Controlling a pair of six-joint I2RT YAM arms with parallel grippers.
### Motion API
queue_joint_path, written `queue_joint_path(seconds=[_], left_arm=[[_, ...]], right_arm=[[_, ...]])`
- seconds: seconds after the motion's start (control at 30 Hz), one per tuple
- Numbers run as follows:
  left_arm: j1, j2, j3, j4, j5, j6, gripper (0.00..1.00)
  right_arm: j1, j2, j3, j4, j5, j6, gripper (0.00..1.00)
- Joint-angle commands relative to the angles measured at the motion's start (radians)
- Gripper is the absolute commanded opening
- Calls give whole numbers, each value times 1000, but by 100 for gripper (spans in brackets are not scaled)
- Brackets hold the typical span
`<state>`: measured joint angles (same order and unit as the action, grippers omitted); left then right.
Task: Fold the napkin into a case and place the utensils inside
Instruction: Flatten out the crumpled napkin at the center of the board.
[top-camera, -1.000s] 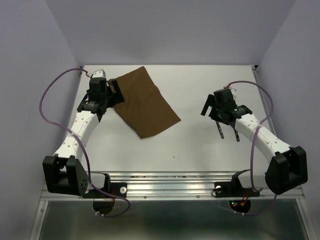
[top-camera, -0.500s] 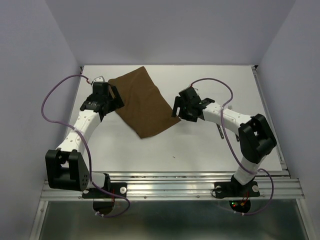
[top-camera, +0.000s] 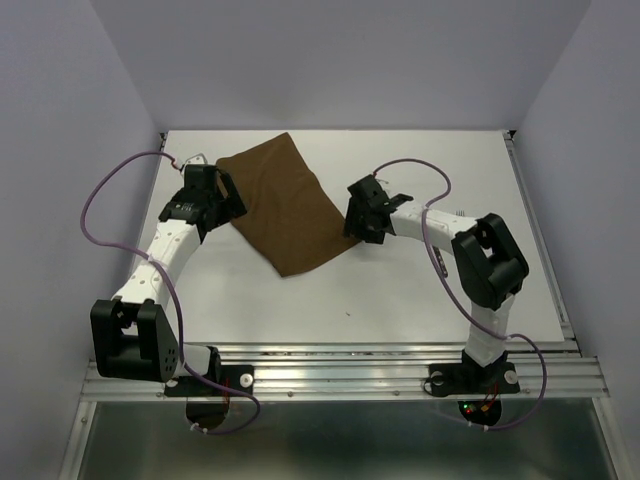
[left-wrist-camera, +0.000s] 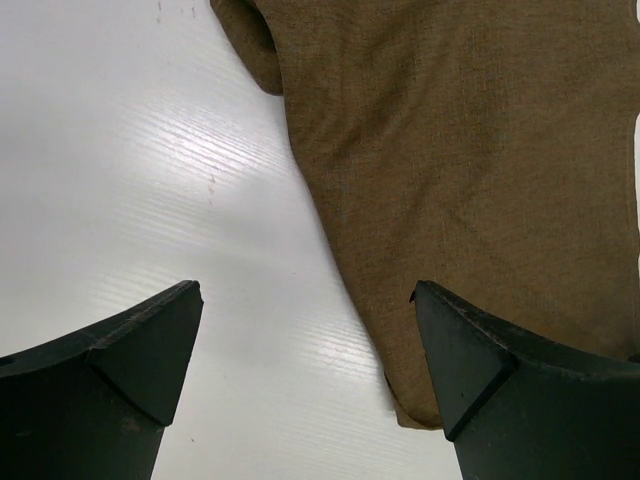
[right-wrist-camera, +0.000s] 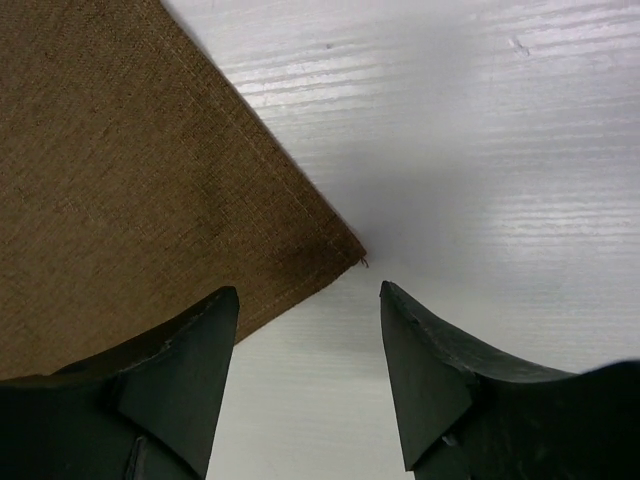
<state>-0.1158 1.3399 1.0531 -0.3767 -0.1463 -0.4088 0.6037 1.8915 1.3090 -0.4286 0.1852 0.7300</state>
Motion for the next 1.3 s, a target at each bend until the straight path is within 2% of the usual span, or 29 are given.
queue_joint_path(seconds=[0.0,0.23,0.37,0.43,0.47,0.57,0.6,0.8,0.93,1.27], left_arm=[[7,-12,-18,-17,22,19,99],[7,-39,-85,8,71,1,99],[7,-53,-148,22,193,-16,97],[4,-58,-179,44,226,-34,96],[1,-62,-209,54,241,-48,96],[-1,-70,-241,71,237,-68,96],[-1,-68,-245,71,237,-73,96],[-5,-24,-254,88,243,-107,96],[-8,8,-262,111,248,-127,95],[-140,99,-265,165,274,-194,89]], right_arm=[[5,41,68,25,14,-26,64],[5,96,90,27,-3,-55,64],[5,115,108,30,-35,-67,65],[5,120,111,30,-33,-63,61],[5,121,111,30,-26,-57,52],[5,115,110,31,-13,-49,34],[5,113,110,31,-10,-44,23],[5,86,118,25,-3,-37,1],[5,52,105,25,5,-24,1],[5,15,95,24,-32,-26,1]])
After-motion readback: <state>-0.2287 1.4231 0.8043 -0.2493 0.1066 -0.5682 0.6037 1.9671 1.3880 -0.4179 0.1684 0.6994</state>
